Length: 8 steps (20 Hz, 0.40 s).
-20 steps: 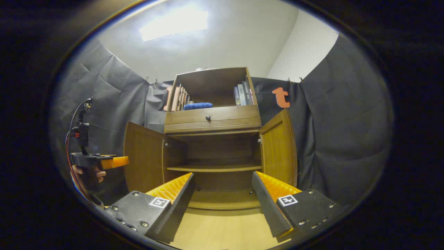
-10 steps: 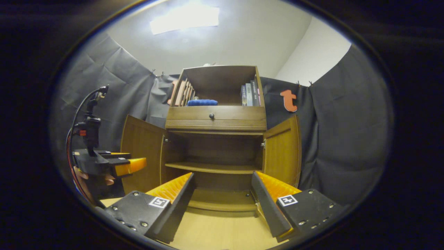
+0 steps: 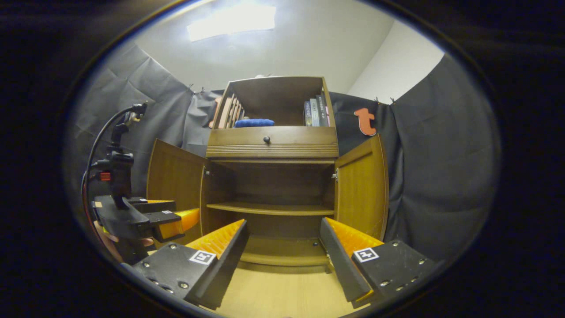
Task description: Open the right door of the double-door shoe cabinet with the right hand, and open the left door with the left hand.
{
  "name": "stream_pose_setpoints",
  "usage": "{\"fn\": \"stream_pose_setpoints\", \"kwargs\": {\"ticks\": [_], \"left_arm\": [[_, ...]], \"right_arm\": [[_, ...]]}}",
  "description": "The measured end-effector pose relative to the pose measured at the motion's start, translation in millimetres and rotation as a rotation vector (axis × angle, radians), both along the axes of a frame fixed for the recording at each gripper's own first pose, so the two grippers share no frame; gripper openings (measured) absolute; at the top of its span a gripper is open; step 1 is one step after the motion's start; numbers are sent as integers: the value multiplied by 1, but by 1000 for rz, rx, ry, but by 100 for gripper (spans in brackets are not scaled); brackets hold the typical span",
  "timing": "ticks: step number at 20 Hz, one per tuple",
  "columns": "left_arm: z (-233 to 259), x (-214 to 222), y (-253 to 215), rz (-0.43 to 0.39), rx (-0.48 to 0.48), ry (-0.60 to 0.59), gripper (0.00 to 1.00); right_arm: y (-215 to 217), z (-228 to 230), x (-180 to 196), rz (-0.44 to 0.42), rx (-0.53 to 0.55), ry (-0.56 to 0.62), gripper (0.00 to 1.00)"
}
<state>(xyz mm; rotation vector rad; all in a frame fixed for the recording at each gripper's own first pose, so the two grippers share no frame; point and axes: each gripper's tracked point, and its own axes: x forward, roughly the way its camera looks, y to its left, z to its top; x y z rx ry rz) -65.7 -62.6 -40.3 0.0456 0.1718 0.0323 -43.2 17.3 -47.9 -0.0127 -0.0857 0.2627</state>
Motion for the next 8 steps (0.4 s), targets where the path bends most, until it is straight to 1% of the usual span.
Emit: {"fn": "stream_pose_setpoints", "kwargs": {"ticks": [5,6,7,8], "left_arm": [[7,4,19,65,7,-4,97],[8,3,24,83,6,-1,97],[7,3,27,95,6,5,96],[5,3,28,106,8,12,96]], "right_arm": [[4,2,-4,19,6,-6,98],[4,2,-3,19,12,-7,95],[6,0,-2,24,15,-5,98],[7,-1,1,27,18,0,95]]}}
